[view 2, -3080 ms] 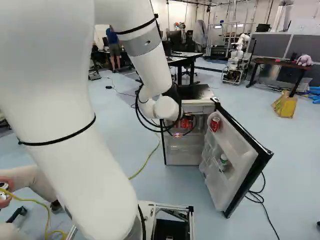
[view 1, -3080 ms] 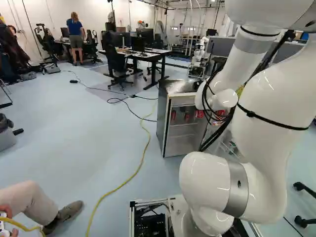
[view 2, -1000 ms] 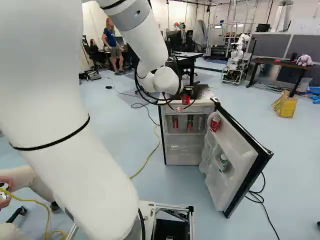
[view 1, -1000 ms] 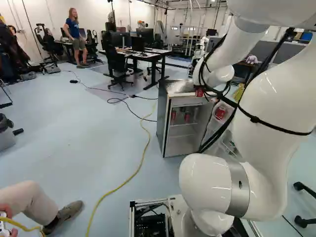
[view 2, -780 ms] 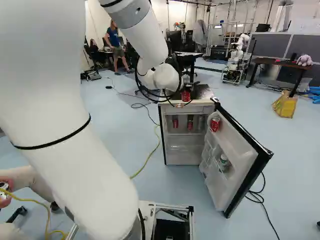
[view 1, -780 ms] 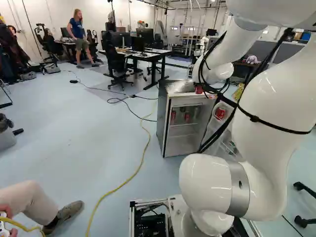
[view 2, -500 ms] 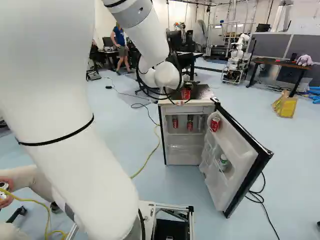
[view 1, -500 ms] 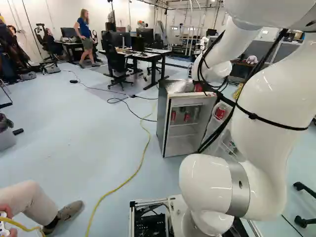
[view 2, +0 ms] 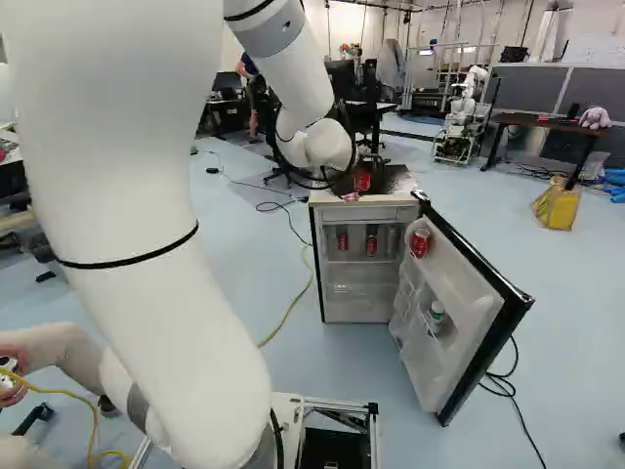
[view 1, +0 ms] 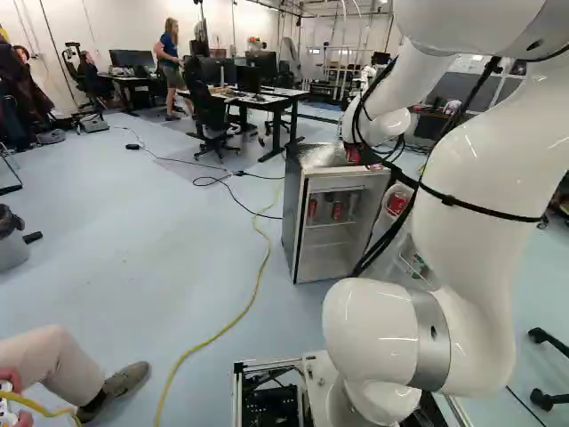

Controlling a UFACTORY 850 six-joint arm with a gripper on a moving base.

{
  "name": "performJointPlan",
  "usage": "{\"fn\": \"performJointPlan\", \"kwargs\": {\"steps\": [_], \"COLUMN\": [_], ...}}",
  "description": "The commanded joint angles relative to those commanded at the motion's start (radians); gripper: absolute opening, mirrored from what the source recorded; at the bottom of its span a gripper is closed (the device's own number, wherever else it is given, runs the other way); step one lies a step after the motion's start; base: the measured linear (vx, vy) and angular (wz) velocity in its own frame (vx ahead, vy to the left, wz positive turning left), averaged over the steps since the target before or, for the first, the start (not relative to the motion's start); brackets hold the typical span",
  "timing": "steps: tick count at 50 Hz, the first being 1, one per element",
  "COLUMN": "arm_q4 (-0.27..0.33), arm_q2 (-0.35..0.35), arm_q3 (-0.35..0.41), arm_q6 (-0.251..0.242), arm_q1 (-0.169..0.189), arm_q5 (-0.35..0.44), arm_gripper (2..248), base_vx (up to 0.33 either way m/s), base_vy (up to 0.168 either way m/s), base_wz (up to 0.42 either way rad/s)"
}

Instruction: Grab a drink from the fridge

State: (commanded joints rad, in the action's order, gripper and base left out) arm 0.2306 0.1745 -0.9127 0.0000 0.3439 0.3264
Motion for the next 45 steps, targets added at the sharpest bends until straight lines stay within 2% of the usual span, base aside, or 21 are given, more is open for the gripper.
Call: {"fn": "performJointPlan", "kwargs": {"steps": [45], "arm_q4": [-0.057], "arm_q2": [0.093], "arm_q3": [-0.106], "arm_q6": [0.0], "arm_q1": [-0.043], "arm_q5": [0.0], "arm_gripper": [90], "base_vx": [0.0], "base_vy": [0.0], "base_wz": [0.0]}}
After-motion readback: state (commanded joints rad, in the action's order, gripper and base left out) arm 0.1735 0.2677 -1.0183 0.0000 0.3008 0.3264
